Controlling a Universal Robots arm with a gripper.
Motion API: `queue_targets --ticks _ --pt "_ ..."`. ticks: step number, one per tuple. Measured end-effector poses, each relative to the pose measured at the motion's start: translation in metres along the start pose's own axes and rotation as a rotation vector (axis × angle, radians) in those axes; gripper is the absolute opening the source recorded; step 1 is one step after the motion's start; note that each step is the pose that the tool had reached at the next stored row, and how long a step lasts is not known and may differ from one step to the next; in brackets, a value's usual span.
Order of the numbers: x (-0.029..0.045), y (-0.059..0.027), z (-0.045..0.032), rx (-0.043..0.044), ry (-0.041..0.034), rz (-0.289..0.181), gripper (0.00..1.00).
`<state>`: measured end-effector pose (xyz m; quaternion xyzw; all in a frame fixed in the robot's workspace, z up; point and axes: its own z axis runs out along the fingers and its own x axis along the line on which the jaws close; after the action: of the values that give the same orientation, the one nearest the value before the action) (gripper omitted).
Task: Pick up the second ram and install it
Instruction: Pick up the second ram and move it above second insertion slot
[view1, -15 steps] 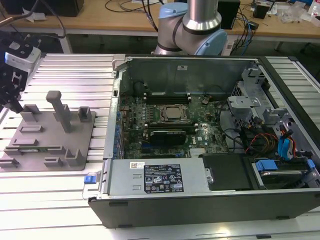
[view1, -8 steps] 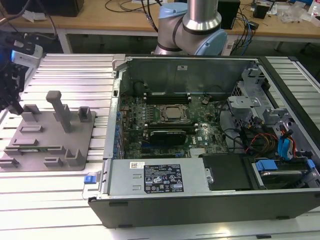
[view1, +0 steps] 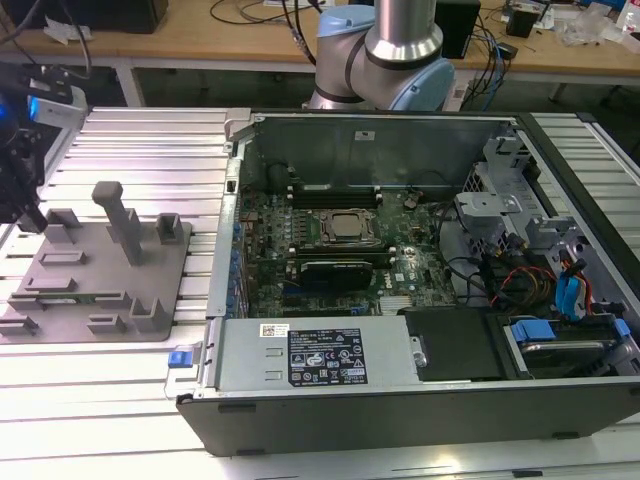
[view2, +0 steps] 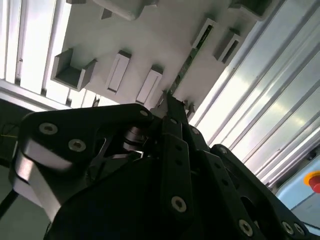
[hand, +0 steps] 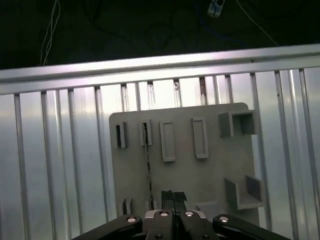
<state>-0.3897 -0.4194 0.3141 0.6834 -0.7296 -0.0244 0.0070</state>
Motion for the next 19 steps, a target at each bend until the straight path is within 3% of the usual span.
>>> queue_targets --ticks 2,11,19 --pt "0.0 0.0 0.0001 -0.0002 0.0003 -0.008 0.08" --pt "0.0072 -0.0011 0.0159 -0.0017 0.0004 -0.007 0.08" --pt "0.008 -0.0018 0.0295 -0.0027 0.0005 -0.008 0.08"
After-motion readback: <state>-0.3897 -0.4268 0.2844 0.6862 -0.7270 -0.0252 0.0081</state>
